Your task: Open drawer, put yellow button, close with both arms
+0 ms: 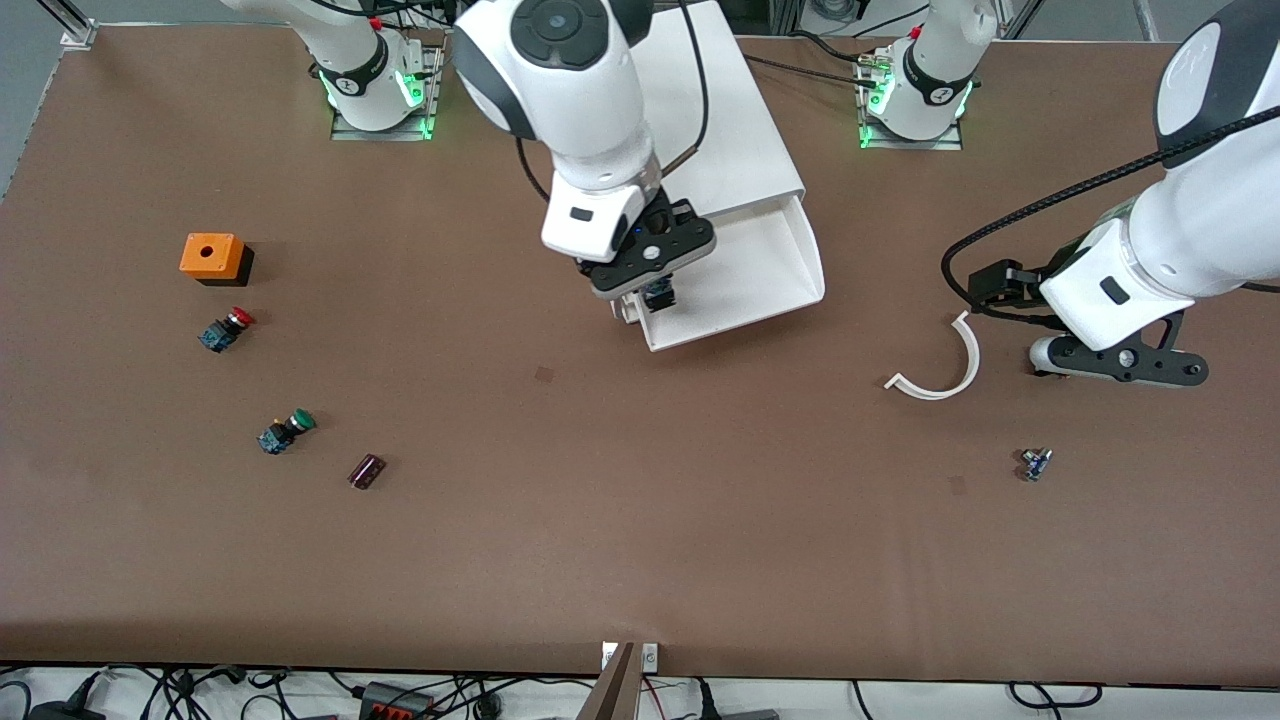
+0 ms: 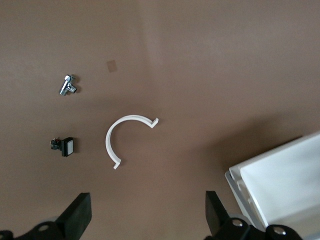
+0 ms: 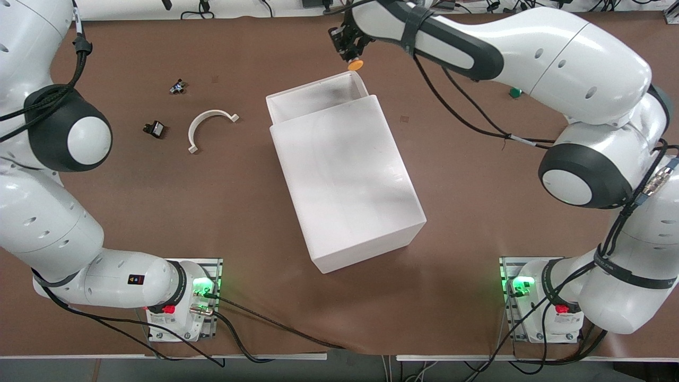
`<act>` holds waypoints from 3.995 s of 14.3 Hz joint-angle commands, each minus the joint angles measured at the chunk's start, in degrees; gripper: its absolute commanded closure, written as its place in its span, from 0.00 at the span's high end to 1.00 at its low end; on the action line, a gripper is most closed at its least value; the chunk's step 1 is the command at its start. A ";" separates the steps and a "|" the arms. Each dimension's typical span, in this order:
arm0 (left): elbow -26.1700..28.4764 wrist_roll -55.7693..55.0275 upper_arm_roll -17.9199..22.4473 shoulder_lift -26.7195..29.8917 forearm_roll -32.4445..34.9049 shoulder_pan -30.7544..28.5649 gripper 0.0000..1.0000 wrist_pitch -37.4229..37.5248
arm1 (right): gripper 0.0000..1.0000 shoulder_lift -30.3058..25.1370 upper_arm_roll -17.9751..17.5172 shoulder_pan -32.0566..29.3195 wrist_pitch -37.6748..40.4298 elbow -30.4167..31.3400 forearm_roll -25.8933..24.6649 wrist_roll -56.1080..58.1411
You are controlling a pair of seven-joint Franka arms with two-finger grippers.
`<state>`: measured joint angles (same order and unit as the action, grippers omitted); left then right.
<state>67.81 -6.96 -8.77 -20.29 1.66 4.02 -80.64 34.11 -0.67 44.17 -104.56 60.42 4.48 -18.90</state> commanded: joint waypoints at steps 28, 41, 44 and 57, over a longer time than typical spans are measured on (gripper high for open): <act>27.99 -2.70 -1.07 12.39 0.36 -1.48 1.00 -20.61 | 1.00 3.51 1.37 -3.80 2.33 -6.36 1.59 -15.46; 28.26 -28.87 -1.16 0.88 -3.94 11.78 1.00 -32.19 | 1.00 0.61 1.63 -35.02 14.37 -3.73 -2.72 10.11; 28.34 -34.43 -1.07 -0.80 -3.94 14.51 1.00 -37.65 | 1.00 -0.27 1.63 -38.09 16.49 -3.81 -2.55 10.20; 30.80 -43.40 -5.64 -1.95 -4.29 17.60 1.00 -32.32 | 1.00 -21.19 1.81 -46.10 12.09 16.75 -2.99 21.18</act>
<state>97.09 -49.72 -13.08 -24.56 -1.49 21.84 -117.25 15.63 2.06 -0.94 -91.69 73.81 1.99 -0.21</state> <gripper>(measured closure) 0.000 0.000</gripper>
